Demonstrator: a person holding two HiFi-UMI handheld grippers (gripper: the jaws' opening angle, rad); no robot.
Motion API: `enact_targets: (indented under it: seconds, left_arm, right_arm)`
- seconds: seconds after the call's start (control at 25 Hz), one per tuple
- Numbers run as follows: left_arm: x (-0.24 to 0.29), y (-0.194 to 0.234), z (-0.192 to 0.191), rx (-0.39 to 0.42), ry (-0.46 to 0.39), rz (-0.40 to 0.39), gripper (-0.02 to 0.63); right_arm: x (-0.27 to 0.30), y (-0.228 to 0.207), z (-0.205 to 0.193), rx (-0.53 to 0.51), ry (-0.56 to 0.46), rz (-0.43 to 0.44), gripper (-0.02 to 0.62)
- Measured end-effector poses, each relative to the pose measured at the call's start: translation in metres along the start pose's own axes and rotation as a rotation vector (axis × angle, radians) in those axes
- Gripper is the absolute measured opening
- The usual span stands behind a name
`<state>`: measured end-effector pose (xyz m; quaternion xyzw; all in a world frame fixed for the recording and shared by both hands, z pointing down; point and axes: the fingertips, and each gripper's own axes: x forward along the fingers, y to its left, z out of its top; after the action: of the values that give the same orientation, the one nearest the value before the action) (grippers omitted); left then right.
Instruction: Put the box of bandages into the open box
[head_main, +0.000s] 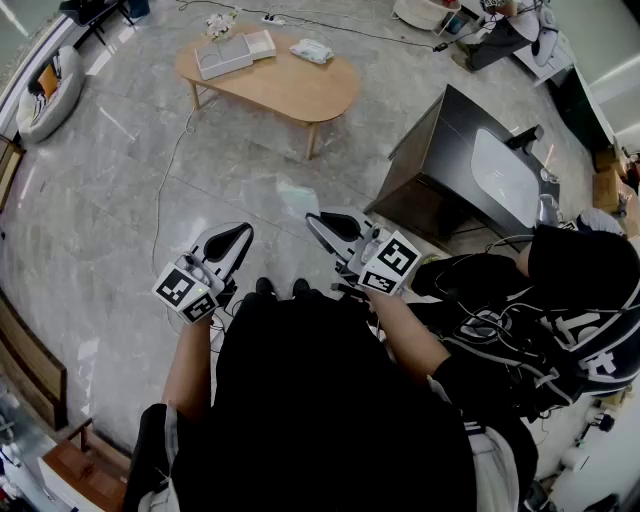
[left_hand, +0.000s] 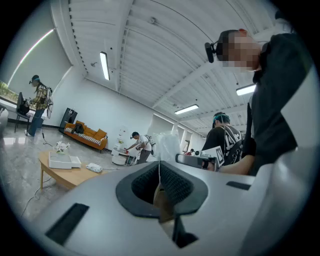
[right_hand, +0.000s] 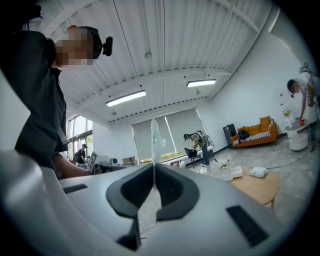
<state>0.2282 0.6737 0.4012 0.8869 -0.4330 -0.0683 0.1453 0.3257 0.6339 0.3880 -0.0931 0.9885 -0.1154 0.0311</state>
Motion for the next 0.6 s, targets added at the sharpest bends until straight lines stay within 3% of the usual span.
enact_targets:
  seconds: [0.4,0.6]
  left_arm:
    - [-0.028,-0.038,-0.023,0.014,-0.006,-0.017,0.02]
    - [0.005,-0.021,-0.015,-0.002,-0.004,0.011,0.02]
  right_arm:
    - [-0.017,0.044,-0.02,-0.009,-0.021,0.01,0.02]
    - [-0.021,0.007,-0.011,0.016,-0.029,0.022,0.02]
